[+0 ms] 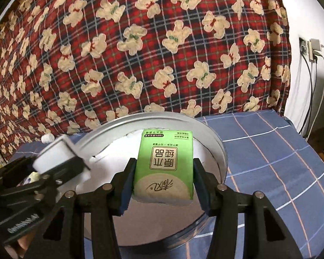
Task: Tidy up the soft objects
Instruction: 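Carry the sponge in the left tool and tissue pack in the right tool over the tin, then open the left tool dropping the sponge into the tin while the right tool releases the tissue pack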
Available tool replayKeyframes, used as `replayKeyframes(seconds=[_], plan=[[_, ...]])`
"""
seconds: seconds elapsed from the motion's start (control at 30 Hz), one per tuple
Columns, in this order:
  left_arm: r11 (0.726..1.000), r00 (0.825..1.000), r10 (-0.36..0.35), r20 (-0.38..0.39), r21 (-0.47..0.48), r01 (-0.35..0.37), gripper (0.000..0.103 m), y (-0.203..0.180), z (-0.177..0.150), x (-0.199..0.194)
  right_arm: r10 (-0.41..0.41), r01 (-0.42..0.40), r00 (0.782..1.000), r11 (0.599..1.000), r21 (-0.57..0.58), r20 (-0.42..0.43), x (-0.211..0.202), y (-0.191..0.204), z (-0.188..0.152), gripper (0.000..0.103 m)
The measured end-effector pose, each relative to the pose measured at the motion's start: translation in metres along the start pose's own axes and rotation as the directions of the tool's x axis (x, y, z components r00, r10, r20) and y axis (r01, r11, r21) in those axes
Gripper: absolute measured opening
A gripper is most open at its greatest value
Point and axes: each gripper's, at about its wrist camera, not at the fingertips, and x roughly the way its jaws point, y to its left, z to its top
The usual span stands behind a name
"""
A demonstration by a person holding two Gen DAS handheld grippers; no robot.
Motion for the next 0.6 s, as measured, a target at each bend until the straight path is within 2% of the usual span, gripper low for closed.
replayKeyframes(seconds=[0.17, 0.3, 0.37, 0.4, 0.47, 0.53, 0.6], plan=[[1.0, 0.999, 0.018, -0.027, 0.001, -0.018, 0.054, -0.003, -0.005, 0.019, 0.017, -0.018, 1.0, 1.0, -0.012, -0.019, 0.01, -0.002, -0.001, 0.054], [0.999, 0.998, 0.023, -0.053, -0.025, -0.025, 0.054, 0.003, -0.008, 0.031, 0.041, -0.04, 0.996, 0.999, 0.011, -0.076, 0.022, -0.006, -0.004, 0.054], [0.999, 0.998, 0.036, -0.054, -0.026, -0.038, 0.056, 0.004, -0.01, 0.034, 0.033, -0.033, 0.997, 0.999, 0.001, -0.073, 0.021, -0.005, -0.003, 0.059], [0.999, 0.998, 0.043, -0.054, -0.025, -0.045, 0.056, 0.005, -0.01, 0.034, 0.041, -0.04, 0.997, 0.999, 0.012, -0.067, 0.02, -0.007, -0.003, 0.065], [0.998, 0.998, 0.035, -0.053, -0.044, -0.037, 0.065, 0.008, -0.01, 0.035, 0.062, -0.059, 0.997, 0.997, 0.054, -0.055, 0.018, -0.014, -0.003, 0.072], [0.996, 0.998, 0.033, -0.053, -0.076, -0.037, 0.085, 0.012, -0.01, 0.034, 0.092, -0.089, 0.995, 0.99, 0.106, -0.031, 0.015, -0.022, -0.002, 0.072], [0.996, 0.999, 0.024, -0.027, -0.087, -0.026, 0.093, 0.013, -0.01, 0.029, 0.097, -0.098, 0.995, 0.985, 0.141, 0.008, 0.008, -0.028, 0.0, 0.072]])
